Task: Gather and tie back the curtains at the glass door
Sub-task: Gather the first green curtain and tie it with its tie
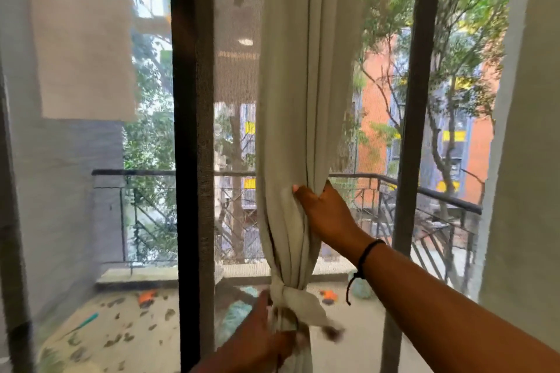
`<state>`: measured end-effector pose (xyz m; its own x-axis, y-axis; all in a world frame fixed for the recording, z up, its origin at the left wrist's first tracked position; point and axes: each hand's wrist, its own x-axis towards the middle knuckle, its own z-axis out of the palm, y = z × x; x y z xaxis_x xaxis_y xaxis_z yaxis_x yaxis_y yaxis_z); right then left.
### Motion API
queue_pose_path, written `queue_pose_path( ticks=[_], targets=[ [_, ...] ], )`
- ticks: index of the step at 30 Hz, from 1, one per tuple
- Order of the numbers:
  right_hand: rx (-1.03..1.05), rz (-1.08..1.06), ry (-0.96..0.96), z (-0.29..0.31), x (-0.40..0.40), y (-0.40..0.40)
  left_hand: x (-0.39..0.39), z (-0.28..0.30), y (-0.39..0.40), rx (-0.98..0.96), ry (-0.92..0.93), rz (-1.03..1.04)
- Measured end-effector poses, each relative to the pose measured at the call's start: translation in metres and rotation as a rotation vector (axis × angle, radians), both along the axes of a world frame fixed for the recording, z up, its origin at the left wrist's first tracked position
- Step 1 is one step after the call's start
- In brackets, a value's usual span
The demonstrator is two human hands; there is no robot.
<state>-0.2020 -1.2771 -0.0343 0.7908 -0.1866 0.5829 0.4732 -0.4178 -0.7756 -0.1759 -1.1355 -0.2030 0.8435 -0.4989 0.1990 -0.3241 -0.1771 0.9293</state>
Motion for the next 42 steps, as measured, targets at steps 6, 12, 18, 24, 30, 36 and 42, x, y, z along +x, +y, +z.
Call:
queue_pose_path(
  ticks=[6, 12, 18, 24, 30, 36, 42],
  targets=[
    [-0.229, 0.047, 0.105, 0.019, -0.022, -0.039, -0.009, 0.149, -0.009, -0.368, -0.329, 0.180],
    [-0.218, 0.165, 0.058, 0.065, -0.042, -0.057, -0.029, 0.270, -0.057, -0.373, -0.473, 0.330],
    [-0.209, 0.018, -0.123, 0.138, -0.035, -0.070, -0.036, 0.322, -0.078, -0.383, -0.556, 0.501],
    [-0.302, -0.047, -0.301, 0.176, -0.023, -0.066, -0.026, 0.365, -0.078, -0.224, -0.780, 0.627],
    [0.120, 0.101, -0.269, 0.164, 0.008, -0.053, 0.012, 0.359, -0.077, -0.327, -0.752, 0.741],
    [0.222, 0.257, -0.152, 0.182, 0.034, -0.056, 0.059, 0.366, -0.061, -0.511, -0.358, 0.549],
    [-0.408, -0.458, -0.283, 0.165, 0.069, -0.035, 0.065, 0.357, -0.072, -0.556, -0.546, 0.344]
  ],
)
